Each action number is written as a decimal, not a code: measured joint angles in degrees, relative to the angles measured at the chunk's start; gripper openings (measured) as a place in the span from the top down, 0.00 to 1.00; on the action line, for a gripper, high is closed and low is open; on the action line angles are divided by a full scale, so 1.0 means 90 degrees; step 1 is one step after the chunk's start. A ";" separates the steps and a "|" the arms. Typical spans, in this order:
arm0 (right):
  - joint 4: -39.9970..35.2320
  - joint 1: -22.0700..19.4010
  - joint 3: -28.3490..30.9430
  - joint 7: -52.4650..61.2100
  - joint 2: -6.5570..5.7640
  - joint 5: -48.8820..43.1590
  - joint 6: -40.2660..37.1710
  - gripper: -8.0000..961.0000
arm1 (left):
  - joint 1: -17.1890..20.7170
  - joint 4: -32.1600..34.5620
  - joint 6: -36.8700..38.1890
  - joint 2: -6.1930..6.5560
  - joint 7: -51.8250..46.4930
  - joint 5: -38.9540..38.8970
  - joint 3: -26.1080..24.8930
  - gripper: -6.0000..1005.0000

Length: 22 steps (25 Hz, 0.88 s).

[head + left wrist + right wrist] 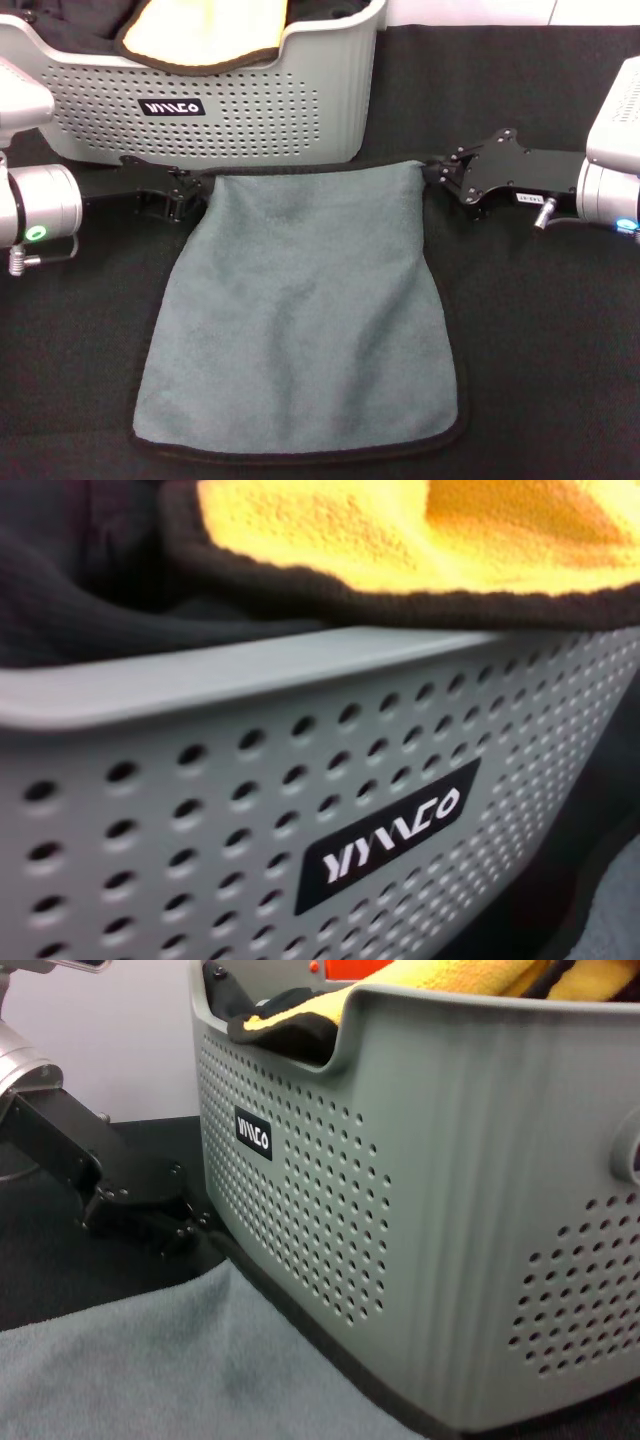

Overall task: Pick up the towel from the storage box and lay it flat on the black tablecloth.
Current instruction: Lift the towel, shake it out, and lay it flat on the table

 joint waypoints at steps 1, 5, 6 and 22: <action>0.0002 0.0004 0.0000 0.0002 0.0000 0.0014 0.0001 0.91 | -0.0006 -0.0015 -0.0001 0.0000 0.0000 0.0002 0.0000 0.97; 0.0002 0.0013 -0.0001 0.0004 0.0000 0.0029 0.0000 0.91 | -0.0015 -0.0027 -0.0013 -0.0001 0.0000 0.0005 0.0000 0.97; 0.0002 0.0013 -0.0002 0.0005 0.0000 0.0038 0.0003 0.91 | -0.0016 -0.0028 -0.0016 -0.0001 0.0000 0.0006 0.0000 0.97; -0.0075 0.0015 -0.0154 0.0685 -0.0019 0.0070 -0.0301 0.65 | 0.0017 -0.0030 0.0191 0.0109 -0.0020 -0.0150 -0.0041 0.65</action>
